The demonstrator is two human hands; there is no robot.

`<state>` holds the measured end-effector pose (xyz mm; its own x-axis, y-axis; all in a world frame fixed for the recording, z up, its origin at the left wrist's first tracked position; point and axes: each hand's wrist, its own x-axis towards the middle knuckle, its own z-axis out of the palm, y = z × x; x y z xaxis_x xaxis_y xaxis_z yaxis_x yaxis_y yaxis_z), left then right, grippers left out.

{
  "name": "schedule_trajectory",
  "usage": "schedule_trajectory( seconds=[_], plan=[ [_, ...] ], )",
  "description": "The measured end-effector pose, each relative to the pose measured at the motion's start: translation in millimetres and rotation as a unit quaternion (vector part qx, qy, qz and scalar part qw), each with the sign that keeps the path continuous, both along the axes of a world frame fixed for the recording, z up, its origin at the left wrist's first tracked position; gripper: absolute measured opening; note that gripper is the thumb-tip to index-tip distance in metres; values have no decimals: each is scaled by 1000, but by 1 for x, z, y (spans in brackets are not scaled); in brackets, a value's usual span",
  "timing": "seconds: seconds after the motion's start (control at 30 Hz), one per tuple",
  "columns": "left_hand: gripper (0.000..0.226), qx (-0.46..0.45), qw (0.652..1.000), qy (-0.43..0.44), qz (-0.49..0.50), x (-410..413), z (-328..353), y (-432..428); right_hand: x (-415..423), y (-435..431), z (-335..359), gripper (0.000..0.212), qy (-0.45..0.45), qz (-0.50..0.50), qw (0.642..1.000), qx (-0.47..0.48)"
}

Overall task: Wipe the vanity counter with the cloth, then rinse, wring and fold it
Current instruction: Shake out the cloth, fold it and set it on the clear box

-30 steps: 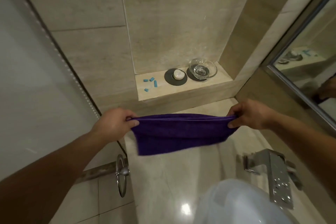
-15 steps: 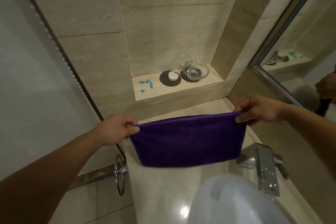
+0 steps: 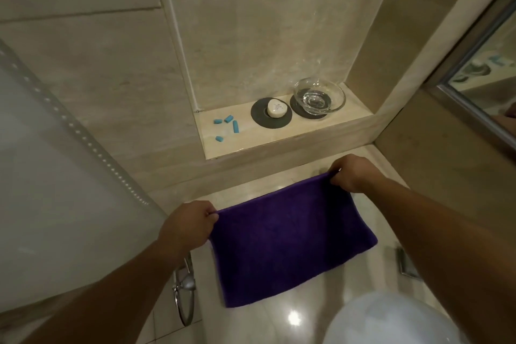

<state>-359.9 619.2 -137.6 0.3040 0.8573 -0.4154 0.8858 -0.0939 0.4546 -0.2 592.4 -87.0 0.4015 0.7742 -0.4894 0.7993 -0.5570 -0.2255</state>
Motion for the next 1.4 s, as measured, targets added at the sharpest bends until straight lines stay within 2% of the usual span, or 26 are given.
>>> schedule_trajectory(
  seconds=[0.07, 0.13, 0.2, 0.27, 0.3, 0.4, 0.47, 0.57, 0.7, 0.8, 0.93, 1.03, 1.2, 1.3, 1.4],
  plan=[
    [19, 12, 1000, 4, 10, -2, -9, 0, -3, -2, -11, 43, -15, -24, 999, 20],
    [19, 19, 1000, 9, 7, -1, -13, 0, -11, -17, -18, 56, -68, -34, 995, 72],
    [18, 13, 1000, 8, 9, -2, -14, -2, -32, -46, -18, 47, -113, -34, 978, 173],
    [16, 3, 1000, 0, 23, -4, -13, -5, -66, -83, -15, 21, -94, -47, 961, 254],
    [16, -2, 999, -4, 32, -6, -12, -6, -84, -101, -14, 15, -59, -58, 966, 243],
    [15, -8, 999, -5, 39, -10, -8, -13, -143, -156, -22, 31, 37, -51, 991, 118],
    [15, -12, 999, -1, 42, -15, -5, -20, -178, -178, -30, 36, 60, -38, 994, 82],
    [16, -24, 998, 6, 54, -20, -4, -32, -219, -191, -41, 43, 112, -75, 989, 53],
    [16, -32, 998, 14, 59, -31, -2, -48, -255, -193, -48, 50, 128, -131, 979, 85],
    [17, -31, 997, 12, 66, -39, -2, -59, -264, -194, -52, 47, 141, -169, 969, 114],
    [18, -59, 996, 11, 62, -48, -3, -74, -262, -208, -50, 52, 188, -220, 943, 164],
    [20, -93, 995, 13, 45, -52, -3, -93, -256, -224, -43, 62, 242, -282, 908, 194],
    [15, -113, 988, -76, 68, -54, -6, -137, -239, -254, -39, 66, 279, -354, 866, 218],
    [35, -150, 967, -181, 99, -59, -13, -168, -228, -278, -34, 54, 271, -383, 855, 222],
    [36, -121, 961, -245, 45, -64, -9, -200, -220, -301, -35, 37, 267, -417, 848, 189]
  ],
)
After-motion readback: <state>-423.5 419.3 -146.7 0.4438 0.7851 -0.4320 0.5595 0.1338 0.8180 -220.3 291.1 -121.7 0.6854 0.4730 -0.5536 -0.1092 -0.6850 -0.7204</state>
